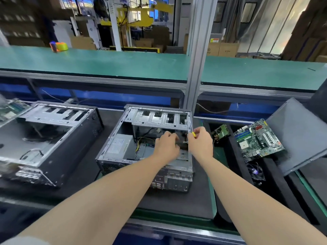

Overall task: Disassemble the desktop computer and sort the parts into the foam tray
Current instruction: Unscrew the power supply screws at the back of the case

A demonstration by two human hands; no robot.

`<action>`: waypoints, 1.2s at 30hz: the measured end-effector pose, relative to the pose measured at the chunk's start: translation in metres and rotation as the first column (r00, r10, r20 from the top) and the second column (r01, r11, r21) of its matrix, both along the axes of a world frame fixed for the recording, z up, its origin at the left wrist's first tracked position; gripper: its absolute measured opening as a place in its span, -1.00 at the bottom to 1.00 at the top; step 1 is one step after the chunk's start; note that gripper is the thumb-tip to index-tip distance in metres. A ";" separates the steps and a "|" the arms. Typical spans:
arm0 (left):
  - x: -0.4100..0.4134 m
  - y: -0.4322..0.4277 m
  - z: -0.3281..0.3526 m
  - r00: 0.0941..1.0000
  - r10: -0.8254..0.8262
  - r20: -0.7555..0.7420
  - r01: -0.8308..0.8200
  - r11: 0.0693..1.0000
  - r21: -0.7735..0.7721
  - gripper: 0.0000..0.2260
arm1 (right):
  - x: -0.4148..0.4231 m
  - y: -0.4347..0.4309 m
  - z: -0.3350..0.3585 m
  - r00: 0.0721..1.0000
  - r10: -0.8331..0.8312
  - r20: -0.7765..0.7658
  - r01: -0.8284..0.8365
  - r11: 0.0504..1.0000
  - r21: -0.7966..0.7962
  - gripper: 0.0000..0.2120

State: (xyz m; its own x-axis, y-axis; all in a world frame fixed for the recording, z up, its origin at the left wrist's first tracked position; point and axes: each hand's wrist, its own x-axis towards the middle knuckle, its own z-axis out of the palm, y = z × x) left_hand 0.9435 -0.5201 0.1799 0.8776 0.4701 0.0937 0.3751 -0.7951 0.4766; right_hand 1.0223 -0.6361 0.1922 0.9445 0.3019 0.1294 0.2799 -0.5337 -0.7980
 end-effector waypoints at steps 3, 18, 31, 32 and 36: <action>-0.026 0.036 0.001 0.996 0.085 -0.023 -0.083 0.995 0.050 -0.74 | -0.018 0.030 0.006 0.995 0.084 0.046 -0.083 0.996 -0.021 -0.87; -0.103 0.192 -0.017 0.982 0.001 -0.190 0.047 0.968 0.246 -0.47 | -0.109 0.140 -0.012 0.935 0.297 -0.192 -0.317 0.945 -0.085 -0.78; -0.111 0.199 -0.038 0.993 -0.090 -0.073 0.108 0.949 0.296 -0.49 | -0.129 0.160 -0.031 0.969 0.199 -0.148 -0.246 0.853 -0.461 -0.60; -0.114 0.198 -0.039 0.993 -0.095 -0.064 0.110 0.947 0.303 -0.51 | -0.131 0.159 -0.032 0.970 0.196 -0.142 -0.240 0.848 -0.472 -0.61; -0.126 0.191 -0.039 0.993 -0.103 -0.049 0.113 0.942 0.315 -0.52 | -0.143 0.153 -0.034 0.973 0.189 -0.132 -0.230 0.838 -0.495 -0.60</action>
State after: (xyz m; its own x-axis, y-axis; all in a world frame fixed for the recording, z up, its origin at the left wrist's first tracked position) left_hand 0.8177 -0.3291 0.1413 0.9264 0.3225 0.1943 0.2888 -0.9398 0.1828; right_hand 0.8794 -0.4830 0.1577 0.8518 0.4978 -0.1632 0.3812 -0.8027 -0.4586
